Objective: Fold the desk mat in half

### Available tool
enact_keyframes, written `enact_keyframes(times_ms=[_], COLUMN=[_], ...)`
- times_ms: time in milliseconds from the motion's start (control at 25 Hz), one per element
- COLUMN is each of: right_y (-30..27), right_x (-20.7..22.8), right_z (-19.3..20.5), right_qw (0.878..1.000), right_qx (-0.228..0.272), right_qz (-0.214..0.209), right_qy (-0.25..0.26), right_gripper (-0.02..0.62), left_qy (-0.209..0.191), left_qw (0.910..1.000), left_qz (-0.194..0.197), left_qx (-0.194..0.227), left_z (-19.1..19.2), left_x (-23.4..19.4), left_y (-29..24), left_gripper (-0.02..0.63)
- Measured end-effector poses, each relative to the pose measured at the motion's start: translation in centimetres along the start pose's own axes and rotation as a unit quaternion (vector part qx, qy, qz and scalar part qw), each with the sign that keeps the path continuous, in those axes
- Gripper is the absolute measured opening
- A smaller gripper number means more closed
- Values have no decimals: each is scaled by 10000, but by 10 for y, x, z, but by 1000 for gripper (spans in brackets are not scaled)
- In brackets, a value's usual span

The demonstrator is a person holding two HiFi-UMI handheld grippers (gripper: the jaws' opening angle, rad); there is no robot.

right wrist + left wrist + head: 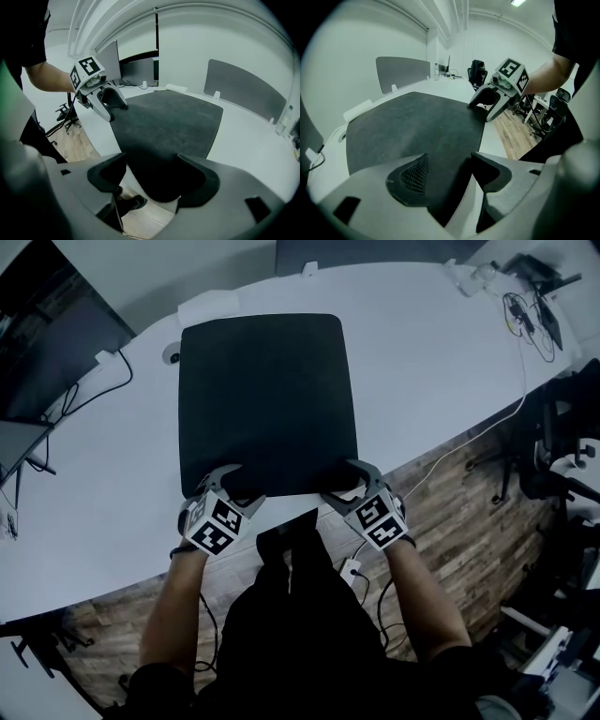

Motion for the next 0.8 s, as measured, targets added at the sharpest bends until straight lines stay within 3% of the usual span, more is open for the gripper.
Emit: enact_keyframes(times_ms=[320,440,680,800], right_y=[-1,-4,-2,6], right_x=[11,16,19,17], right_z=[-7,-11,-20,-33], right_qw=[9999,9998,9997,9991], right_qx=[107,145,219,424], right_qz=[-59,68,78,38], right_qy=[102,153,61,-70], right_gripper=[297,185,139,115], left_qy=[25,-39,-149,-384], left_qw=[10000,10000,9999,9990], left_qz=[-15,-12,-53,-207], left_qx=[52,35,0,-63], left_z=[-2,-1,-1,-2], left_x=[0,1,0,1], left_y=[0,-2,-4,-3], left_gripper=[269,285,285,285])
Point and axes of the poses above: the fingertips, and each gripper's own axes: y backward along the fingers, x to its right, z out of its underside, the point moved 4 cm from there along y, backward along the fingers, and after that the axes turned 12 degrees about -z, right-handed, at the moved point
